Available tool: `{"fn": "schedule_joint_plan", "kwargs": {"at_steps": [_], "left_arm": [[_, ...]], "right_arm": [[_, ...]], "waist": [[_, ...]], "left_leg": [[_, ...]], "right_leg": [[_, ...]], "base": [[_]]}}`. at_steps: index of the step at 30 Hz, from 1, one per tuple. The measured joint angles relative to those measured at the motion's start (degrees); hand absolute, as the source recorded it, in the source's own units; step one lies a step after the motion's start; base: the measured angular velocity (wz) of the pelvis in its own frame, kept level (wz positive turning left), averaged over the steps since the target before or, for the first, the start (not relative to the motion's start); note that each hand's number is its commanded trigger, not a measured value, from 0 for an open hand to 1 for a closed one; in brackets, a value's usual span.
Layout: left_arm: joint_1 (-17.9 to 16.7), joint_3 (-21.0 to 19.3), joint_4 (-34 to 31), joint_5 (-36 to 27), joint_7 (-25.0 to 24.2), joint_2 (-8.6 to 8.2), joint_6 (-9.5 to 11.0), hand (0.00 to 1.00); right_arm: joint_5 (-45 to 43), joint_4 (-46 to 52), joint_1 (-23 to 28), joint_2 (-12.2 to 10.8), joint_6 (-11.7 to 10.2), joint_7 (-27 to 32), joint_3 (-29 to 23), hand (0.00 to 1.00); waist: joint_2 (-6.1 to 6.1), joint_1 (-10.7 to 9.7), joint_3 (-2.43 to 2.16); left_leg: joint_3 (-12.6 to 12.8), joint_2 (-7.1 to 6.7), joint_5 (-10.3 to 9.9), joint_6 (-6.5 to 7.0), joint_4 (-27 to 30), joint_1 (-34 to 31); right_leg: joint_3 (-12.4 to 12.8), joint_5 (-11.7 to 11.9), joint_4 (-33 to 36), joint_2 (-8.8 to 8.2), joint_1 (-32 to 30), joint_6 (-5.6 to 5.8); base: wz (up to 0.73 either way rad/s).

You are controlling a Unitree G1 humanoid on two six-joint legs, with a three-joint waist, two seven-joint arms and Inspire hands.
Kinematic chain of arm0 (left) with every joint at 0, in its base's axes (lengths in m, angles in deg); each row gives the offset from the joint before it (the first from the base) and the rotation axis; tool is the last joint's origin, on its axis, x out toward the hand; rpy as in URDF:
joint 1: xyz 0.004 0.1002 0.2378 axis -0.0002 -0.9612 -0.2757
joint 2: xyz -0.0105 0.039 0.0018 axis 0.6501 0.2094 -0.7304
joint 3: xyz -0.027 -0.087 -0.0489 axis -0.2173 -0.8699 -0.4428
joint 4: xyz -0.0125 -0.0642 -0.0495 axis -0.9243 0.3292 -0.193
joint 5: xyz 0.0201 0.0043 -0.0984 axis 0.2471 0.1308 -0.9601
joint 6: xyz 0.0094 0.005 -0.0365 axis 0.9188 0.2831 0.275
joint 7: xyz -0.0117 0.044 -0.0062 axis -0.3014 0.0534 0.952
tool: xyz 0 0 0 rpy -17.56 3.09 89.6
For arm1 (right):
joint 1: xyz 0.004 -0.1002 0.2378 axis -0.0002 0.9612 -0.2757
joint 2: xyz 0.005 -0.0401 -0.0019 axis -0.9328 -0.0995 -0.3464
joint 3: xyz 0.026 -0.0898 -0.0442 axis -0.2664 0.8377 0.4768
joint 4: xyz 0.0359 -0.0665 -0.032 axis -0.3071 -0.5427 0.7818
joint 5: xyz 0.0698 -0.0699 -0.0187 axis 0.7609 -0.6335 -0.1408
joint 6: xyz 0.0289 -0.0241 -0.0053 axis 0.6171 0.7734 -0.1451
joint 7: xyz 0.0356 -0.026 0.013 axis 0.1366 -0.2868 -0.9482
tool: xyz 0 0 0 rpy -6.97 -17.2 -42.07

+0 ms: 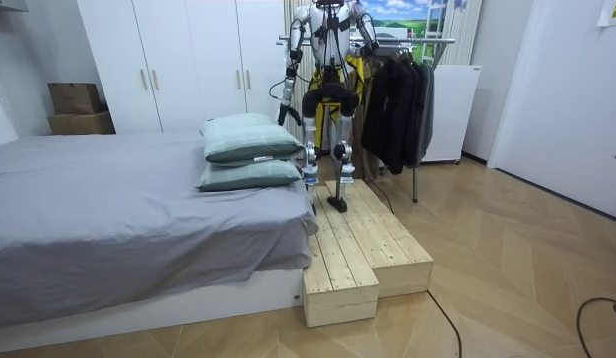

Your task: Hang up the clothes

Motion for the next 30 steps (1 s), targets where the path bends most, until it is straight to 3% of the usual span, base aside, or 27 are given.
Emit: {"fn": "schedule_joint_plan", "kwargs": {"at_steps": [3,7,10,18,20,22,30], "left_arm": [[0.10,1.09,-0.46,-0.02,-0.12,-0.14,-0.06,0.00],[-0.28,0.89,-0.51,0.49,-0.50,-0.14,-0.22,0.00],[-1.12,0.77,-0.51,1.21,-0.50,-0.13,-0.71,0.00],[-2.07,0.38,-0.89,2.46,-0.52,-0.18,-2.31,0.00],[-2.09,0.39,-0.90,2.76,-0.52,-0.30,-2.57,0.00],[-1.90,0.23,-0.89,2.77,-0.49,-0.37,-2.67,0.00],[-1.89,-0.21,-0.44,2.76,-0.13,-0.61,-2.66,0.00]], "right_arm": [[7.96,-0.01,0.00,0.01,0.42,-3.51,0.08,1.00],[19.66,-0.05,-0.11,0.41,4.32,-10.31,-0.16,1.00],[24.76,-0.05,-0.14,0.40,6.01,-14.64,-0.43,1.00],[28.59,-0.05,-1.14,0.37,8.49,-21.98,-2.87,1.00],[28.59,-0.05,-1.18,0.36,8.92,-22.95,-2.90,1.00],[28.55,-0.09,-2.27,0.07,9.69,-24.70,-2.90,1.00],[28.56,-0.10,-5.61,-0.96,9.79,-26.28,-4.81,1.00]], "waist": [[0.54,0.13,-0.42],[1.07,0.31,-0.26],[1.18,0.22,-0.16],[0.86,0.34,0.32],[0.82,0.37,0.29],[0.78,0.58,0.27],[0.79,1.63,0.18]], "left_leg": [[0.08,-0.03,-0.08,-0.13,0.06,0.52],[-0.03,-0.12,-0.39,-0.22,0.05,1.18],[-0.01,-0.10,-0.46,-0.19,-0.01,1.22],[0.13,0.08,-0.54,-0.19,0.03,0.51],[0.14,0.09,-0.54,-0.19,0.19,0.21],[0.14,0.06,-0.52,-0.18,0.39,-0.52],[0.13,-0.01,-0.52,-0.18,0.62,-1.24]], "right_leg": [[0.23,0.00,-0.01,0.01,0.05,0.00],[0.16,0.00,-0.03,-0.05,0.30,0.00],[-1.00,0.00,-0.06,-0.06,-0.15,0.00],[-2.37,-0.02,-0.20,0.05,-1.20,-0.04],[-2.43,-0.09,-0.14,0.02,-1.44,-0.23],[-2.46,0.09,0.11,0.09,-2.28,-1.30],[-2.89,0.23,0.63,0.05,-3.12,-1.54]], "base": [[-0.04],[-0.10],[-0.11],[-0.02],[0.00],[0.00],[0.00]]}}
